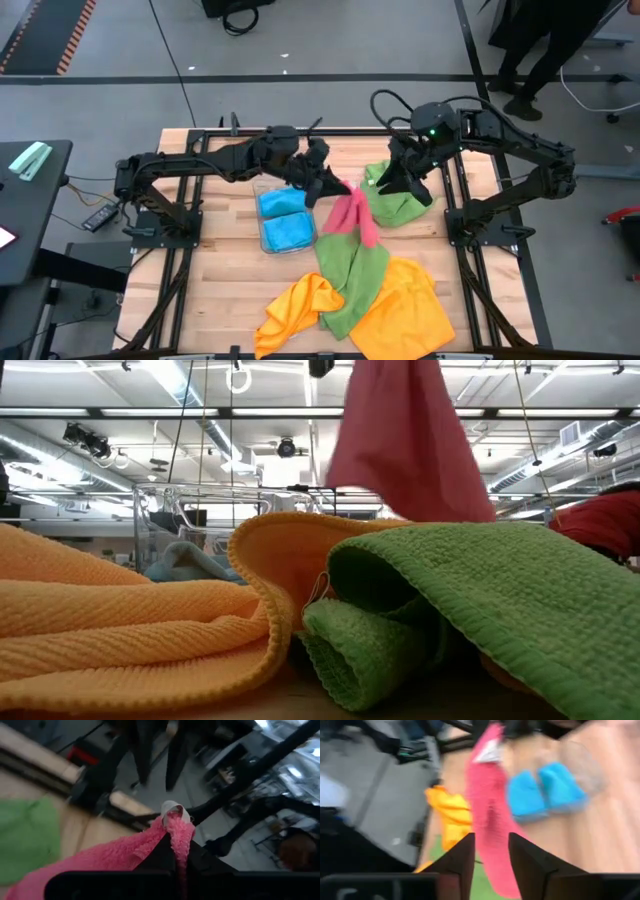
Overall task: Fold microfiber towels
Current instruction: Fold the top pink towel
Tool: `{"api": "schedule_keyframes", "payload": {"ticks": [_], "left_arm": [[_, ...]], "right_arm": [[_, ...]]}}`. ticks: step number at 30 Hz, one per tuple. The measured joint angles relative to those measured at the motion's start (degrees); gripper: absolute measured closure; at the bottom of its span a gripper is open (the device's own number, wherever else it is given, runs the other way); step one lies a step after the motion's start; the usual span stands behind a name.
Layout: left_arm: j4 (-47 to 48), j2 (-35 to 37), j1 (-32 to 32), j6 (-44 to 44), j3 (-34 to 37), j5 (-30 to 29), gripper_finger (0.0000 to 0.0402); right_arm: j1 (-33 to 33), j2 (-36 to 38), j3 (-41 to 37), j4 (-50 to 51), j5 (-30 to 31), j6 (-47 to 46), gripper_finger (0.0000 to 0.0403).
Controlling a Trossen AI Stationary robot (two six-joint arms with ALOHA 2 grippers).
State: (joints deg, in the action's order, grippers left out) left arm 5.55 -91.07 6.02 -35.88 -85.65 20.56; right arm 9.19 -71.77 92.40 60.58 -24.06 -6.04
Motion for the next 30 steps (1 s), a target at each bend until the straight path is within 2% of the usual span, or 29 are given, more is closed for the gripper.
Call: {"api": "schedule_keyframes", "payload": {"ticks": [5,12,19,25,30], "left_arm": [[7.3,-0.1,-0.3,-2.0,0.0,-5.2,0.0392],[9.8,-0.1,0.3,-5.5,0.0,-7.6,0.0392],[9.8,-0.1,1.0,-6.7,0.0,-8.0,0.0396],[9.8,-0.1,1.6,-8.3,0.0,-8.1,0.0389],[12.0,-0.1,1.8,-8.5,0.0,-10.6,0.0396]], "right_arm": [[0.0,0.0,0.0,2.0,11.0,-0.1,0.0243],[-2.8,0.0,0.0,1.4,21.3,-1.2,0.0237],[-7.1,-2.4,0.0,1.4,24.1,-6.2,0.0237],[-12.6,-6.4,0.0,-0.4,32.0,-9.7,0.0237],[-16.5,-6.9,0.0,-4.4,34.5,-6.6,0.0237]]}}
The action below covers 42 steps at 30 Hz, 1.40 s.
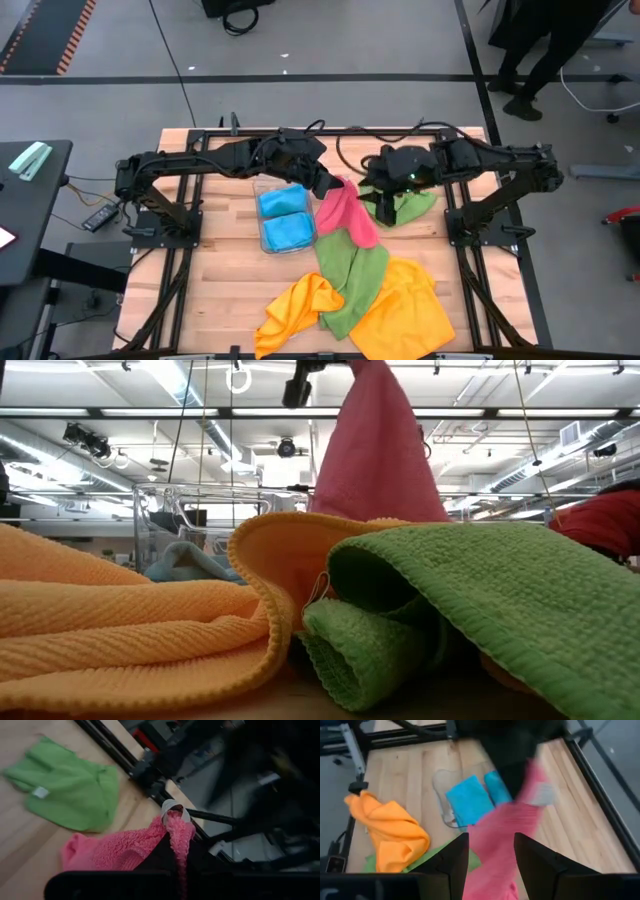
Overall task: Fold microfiber towels
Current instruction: Fold the top pink towel
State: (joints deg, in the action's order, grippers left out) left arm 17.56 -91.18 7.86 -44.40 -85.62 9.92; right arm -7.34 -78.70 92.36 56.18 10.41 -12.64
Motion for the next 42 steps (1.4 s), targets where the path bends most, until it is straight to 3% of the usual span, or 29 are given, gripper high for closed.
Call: {"api": "schedule_keyframes", "payload": {"ticks": [5,14,22,29,35,42], "left_arm": [[-0.3,0.0,1.4,-0.8,0.0,-2.7,0.0386],[-0.6,0.0,3.1,-3.5,0.0,-2.3,0.0394],[-4.2,0.0,3.6,-4.5,0.0,5.3,0.0380],[-7.7,0.2,3.6,-3.3,-0.1,7.9,0.0388],[-11.9,0.2,4.0,-3.2,-0.1,8.1,0.0384],[-16.1,0.2,4.0,-4.8,-0.1,7.4,0.0385]], "right_arm": [[-2.1,-2.4,0.0,-0.5,5.2,4.3,0.0237],[-2.8,-7.7,0.0,-2.9,7.2,16.1,0.0237],[-2.5,-6.4,0.0,-7.9,11.9,21.6,0.0237],[-2.1,-1.7,0.0,-9.6,14.3,19.5,0.0238],[-2.4,-0.4,0.1,-11.2,9.6,22.2,0.0238],[-2.4,-0.8,0.1,-10.8,18.0,20.6,0.0238]]}}
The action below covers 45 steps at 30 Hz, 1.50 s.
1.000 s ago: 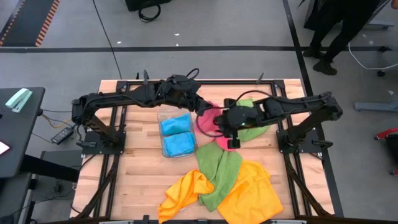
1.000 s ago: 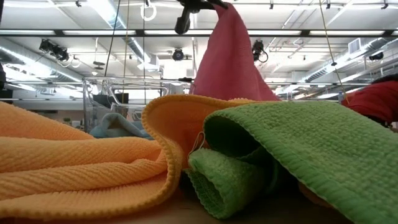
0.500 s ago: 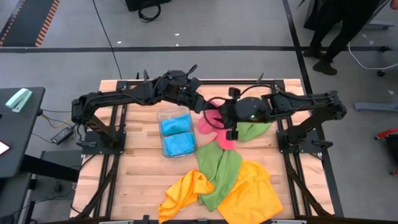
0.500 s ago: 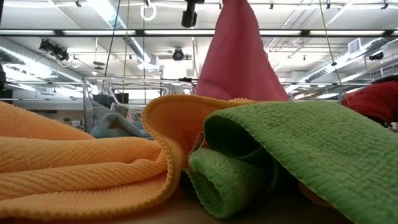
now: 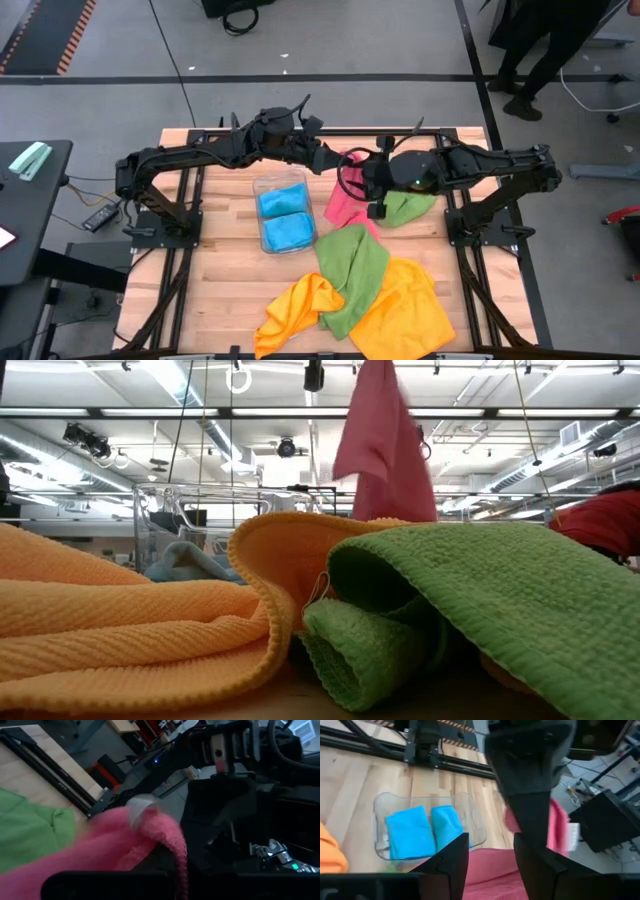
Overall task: Fold microfiber towels
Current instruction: Fold the top pink towel
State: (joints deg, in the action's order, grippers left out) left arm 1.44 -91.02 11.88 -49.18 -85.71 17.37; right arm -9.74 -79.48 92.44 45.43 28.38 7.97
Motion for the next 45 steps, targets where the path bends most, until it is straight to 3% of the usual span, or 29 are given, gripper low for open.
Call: {"api": "schedule_keyframes", "payload": {"ticks": [11,19,25,34,43,45], "left_arm": [[-3.6,0.0,-0.1,-0.2,0.0,0.5,0.0390],[-2.1,0.0,1.2,5.4,0.0,16.5,0.0394],[2.4,0.0,1.4,9.4,0.0,21.9,0.0381],[5.7,0.0,1.5,12.4,0.0,27.4,0.0394],[5.5,0.0,1.0,11.3,0.0,41.1,0.0391],[5.8,0.0,0.7,10.2,0.0,43.7,0.0395]], "right_arm": [[0.2,0.0,0.0,2.9,3.2,-2.0,0.0238],[0.2,0.5,0.0,4.3,2.7,-4.7,0.0238],[0.2,0.6,0.0,4.2,2.6,-4.7,0.0238],[0.2,0.3,0.0,1.9,-4.0,-4.4,0.0238],[0.2,-3.1,-0.1,-1.2,-17.5,-5.2,0.0238],[0.2,-4.3,-0.1,-1.2,-17.7,-5.2,0.0238]]}}
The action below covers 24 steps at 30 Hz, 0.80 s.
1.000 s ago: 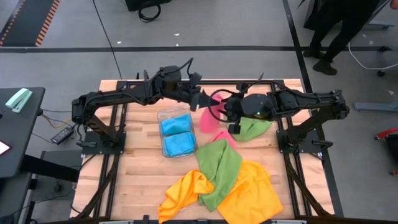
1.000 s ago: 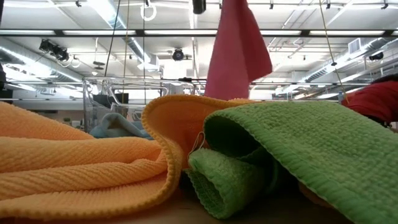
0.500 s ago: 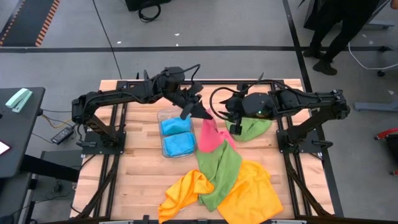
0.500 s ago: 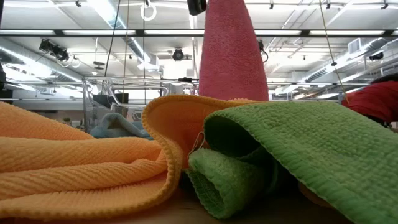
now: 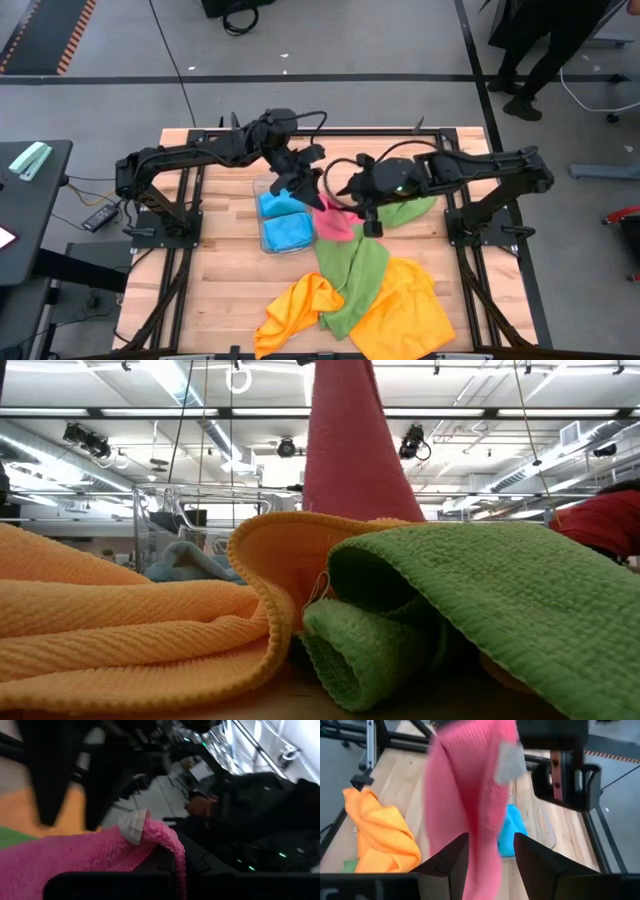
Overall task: Fold microfiber towels
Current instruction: Fold the top pink towel
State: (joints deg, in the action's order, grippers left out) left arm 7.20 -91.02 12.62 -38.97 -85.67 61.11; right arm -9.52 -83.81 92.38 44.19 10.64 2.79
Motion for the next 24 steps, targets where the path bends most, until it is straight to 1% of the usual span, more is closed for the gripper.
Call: {"api": "schedule_keyframes", "payload": {"ticks": [3,8,14,18,21,24], "left_arm": [[0.0,0.0,-0.5,-0.8,0.0,1.5,0.0390],[0.1,0.0,-0.6,-1.9,0.0,1.1,0.0375],[0.2,0.0,-0.6,-2.4,0.0,-2.6,0.0394],[0.2,0.0,-0.6,-2.4,0.0,-6.4,0.0385],[0.2,0.0,-0.6,-2.3,0.0,-8.0,0.0379],[0.2,0.0,-0.6,-2.3,0.0,-9.0,0.0387]], "right_arm": [[0.0,-1.2,0.0,-1.4,0.0,-0.2,0.0238],[0.0,-2.1,0.0,-3.7,0.2,-1.3,0.0238],[0.0,-1.4,0.0,-4.6,0.4,-4.4,0.0238],[0.0,-0.9,0.0,-5.3,2.9,-6.5,0.0238],[0.0,-0.9,0.0,-6.0,4.8,-7.3,0.0238],[0.0,-1.0,0.0,-6.7,5.0,-7.4,0.0238]]}}
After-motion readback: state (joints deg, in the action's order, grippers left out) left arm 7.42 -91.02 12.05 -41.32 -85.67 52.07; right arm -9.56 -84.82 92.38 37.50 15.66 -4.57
